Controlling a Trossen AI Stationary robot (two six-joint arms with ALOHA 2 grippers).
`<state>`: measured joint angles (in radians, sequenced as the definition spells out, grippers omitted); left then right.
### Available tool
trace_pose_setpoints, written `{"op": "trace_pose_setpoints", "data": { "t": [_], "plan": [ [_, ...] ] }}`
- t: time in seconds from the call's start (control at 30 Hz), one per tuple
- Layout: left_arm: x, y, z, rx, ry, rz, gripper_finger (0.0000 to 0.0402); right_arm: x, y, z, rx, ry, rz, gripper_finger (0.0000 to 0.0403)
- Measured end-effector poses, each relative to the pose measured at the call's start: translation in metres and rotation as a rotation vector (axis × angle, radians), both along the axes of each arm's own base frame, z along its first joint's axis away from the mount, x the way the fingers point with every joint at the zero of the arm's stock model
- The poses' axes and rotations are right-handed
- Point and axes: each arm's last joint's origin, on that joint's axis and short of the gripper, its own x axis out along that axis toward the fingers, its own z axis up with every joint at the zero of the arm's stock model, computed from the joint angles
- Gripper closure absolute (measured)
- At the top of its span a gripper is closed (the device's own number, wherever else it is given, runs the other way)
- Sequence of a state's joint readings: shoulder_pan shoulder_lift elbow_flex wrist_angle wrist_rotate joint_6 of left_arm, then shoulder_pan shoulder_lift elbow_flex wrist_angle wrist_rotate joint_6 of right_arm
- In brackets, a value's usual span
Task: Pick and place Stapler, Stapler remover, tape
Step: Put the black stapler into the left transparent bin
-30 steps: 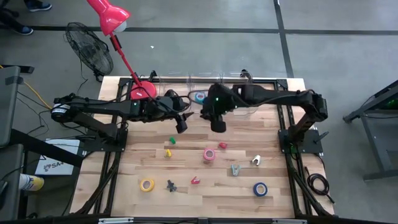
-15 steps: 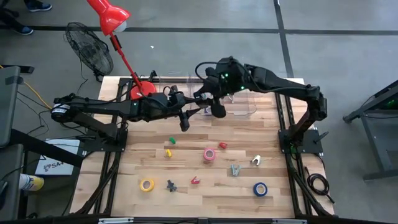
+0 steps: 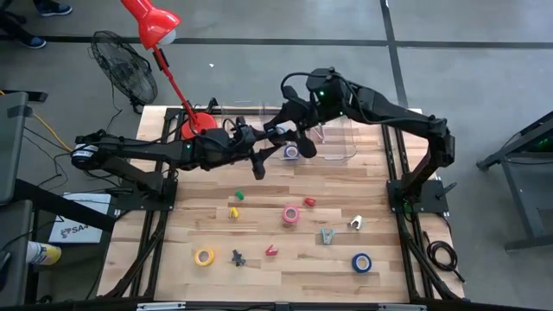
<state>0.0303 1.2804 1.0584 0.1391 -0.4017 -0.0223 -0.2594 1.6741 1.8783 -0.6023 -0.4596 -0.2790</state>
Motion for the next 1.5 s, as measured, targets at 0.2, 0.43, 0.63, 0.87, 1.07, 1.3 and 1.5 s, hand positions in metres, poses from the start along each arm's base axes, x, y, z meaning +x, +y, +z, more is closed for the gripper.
{"op": "trace_pose_setpoints", "data": {
  "t": [0.2, 0.43, 0.63, 0.87, 1.07, 1.3, 1.5],
  "plan": [
    [0.000, 0.001, 0.003, 0.002, -0.030, 0.027, 0.0203, -0.001, -0.006, 0.002, 0.010, -0.016, -0.001, 0.0241],
    [-0.001, 0.002, 0.005, 0.006, -0.053, 0.066, 0.0121, -0.001, -0.005, 0.003, 0.008, -0.026, 0.013, 0.0241],
    [-0.001, 0.001, 0.008, 0.003, -0.084, 0.032, 0.0078, -0.001, -0.007, 0.006, 0.019, -0.076, 0.084, 0.0241],
    [-0.001, 0.001, 0.015, 0.017, -0.146, 0.008, 0.0076, 0.006, -0.008, 0.009, 0.024, -0.149, 0.133, 0.0241],
    [-0.001, 0.001, 0.016, 0.035, -0.152, -0.007, 0.0099, 0.008, -0.008, 0.012, 0.025, -0.179, 0.118, 0.0241],
    [-0.001, 0.000, 0.016, 0.014, -0.161, -0.018, 0.0215, 0.005, -0.011, 0.014, 0.039, -0.179, 0.093, 0.0241],
    [0.000, 0.000, 0.016, 0.015, -0.159, -0.027, 0.0249, 0.005, -0.011, 0.013, 0.042, -0.169, 0.084, 0.0242]
  ]
}}
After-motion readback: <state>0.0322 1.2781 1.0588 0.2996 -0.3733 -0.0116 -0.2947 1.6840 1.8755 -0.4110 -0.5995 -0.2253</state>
